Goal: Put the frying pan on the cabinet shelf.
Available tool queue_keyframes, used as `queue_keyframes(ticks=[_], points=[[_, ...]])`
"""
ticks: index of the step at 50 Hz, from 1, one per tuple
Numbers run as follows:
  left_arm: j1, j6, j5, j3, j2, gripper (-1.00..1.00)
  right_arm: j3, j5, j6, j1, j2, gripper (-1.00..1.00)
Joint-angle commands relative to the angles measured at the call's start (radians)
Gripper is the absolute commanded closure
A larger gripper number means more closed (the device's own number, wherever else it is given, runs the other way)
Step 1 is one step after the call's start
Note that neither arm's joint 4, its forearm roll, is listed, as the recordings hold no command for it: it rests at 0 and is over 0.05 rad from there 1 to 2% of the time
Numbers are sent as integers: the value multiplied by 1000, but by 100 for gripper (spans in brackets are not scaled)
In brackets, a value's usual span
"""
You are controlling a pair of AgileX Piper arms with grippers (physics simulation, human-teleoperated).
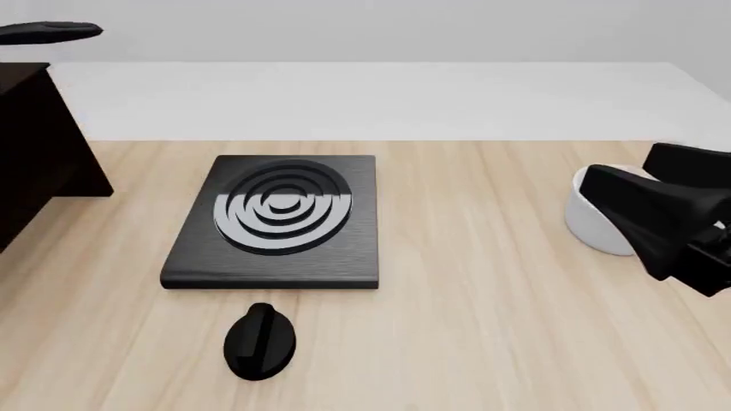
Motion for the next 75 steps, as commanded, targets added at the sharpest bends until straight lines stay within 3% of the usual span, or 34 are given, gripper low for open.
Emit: queue_keyframes(ticks=[1,23,52,53,57,59,75], points=[[30,20,-67,31,26,100,10,-14,2,3,10,-100],[66,-39,-213,157,74,100,33,-40,4,13,27,-100],[118,-47,-251,153,130,100,58,-68,3,24,50,-100],[116,-45,-250,153,127,-100,56,-66,3,25,51,-100],[112,-36,-243,152,115,-100,61,-70,3,27,54,-100],[115,11,-207,128,100,-100,62,-71,5,27,54,-100],[105,-11,-284,202,93,-100,78,-86,8,29,64,-100]])
